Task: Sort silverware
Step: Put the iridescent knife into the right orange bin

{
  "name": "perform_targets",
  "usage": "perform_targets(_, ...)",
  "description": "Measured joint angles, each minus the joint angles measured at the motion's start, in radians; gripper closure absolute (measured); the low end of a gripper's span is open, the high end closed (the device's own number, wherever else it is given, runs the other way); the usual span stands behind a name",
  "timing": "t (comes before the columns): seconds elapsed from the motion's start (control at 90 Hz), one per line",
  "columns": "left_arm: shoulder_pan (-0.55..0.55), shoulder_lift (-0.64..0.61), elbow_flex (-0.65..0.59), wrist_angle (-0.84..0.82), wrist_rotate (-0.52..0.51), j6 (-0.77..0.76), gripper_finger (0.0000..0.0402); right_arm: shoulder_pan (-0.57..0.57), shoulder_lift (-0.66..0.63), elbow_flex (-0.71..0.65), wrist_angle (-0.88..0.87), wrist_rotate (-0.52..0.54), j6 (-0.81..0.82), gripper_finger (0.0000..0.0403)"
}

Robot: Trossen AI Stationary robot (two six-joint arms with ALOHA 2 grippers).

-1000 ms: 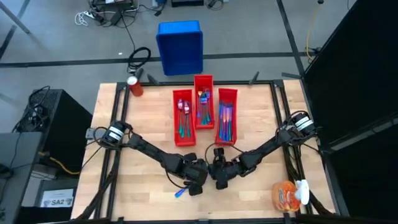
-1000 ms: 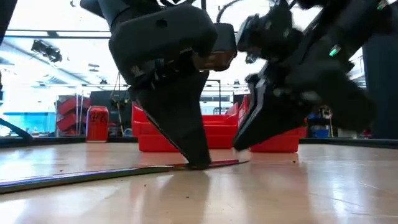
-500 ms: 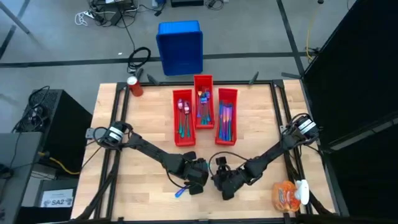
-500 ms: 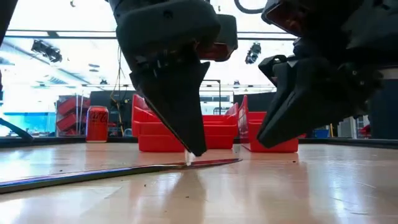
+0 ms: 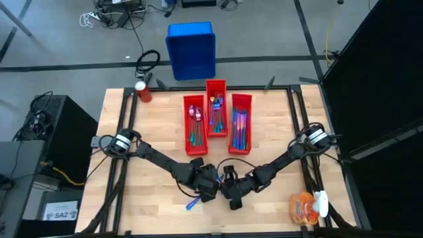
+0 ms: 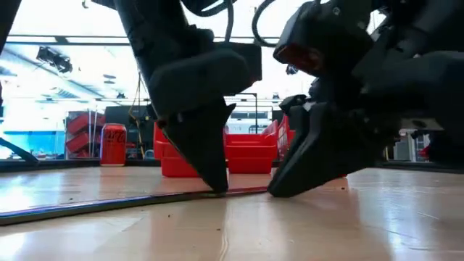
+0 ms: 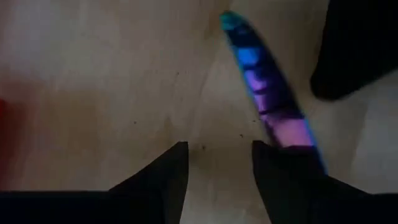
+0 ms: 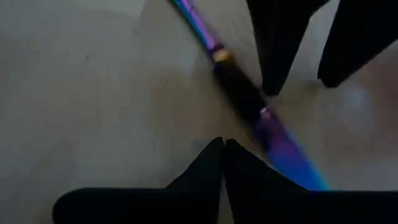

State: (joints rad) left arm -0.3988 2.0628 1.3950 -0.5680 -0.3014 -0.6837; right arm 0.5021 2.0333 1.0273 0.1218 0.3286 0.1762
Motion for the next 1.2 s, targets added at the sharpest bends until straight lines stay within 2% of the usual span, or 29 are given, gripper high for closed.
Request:
perform_targets(0.289, 0.003, 0.016, -0.023, 0.058, 0.039, -0.002, 0.0241, -0.021, 0.032, 0.001, 0.073, 0.023, -0.026, 0.0403)
perform_targets(0.878, 0.004, 0.019, -0.025, 0.067, 0.083, 0.003, 0.0241, 0.026, 0.042, 0.107, -0.021, 0.307, -0.328, 0.0403)
perform_targets(1.2, 0.003, 0.019, -0.025, 0.069, 0.087, 0.003, 0.0241, 0.02, 0.042, 0.115, -0.037, 0.311, -0.344, 0.0403)
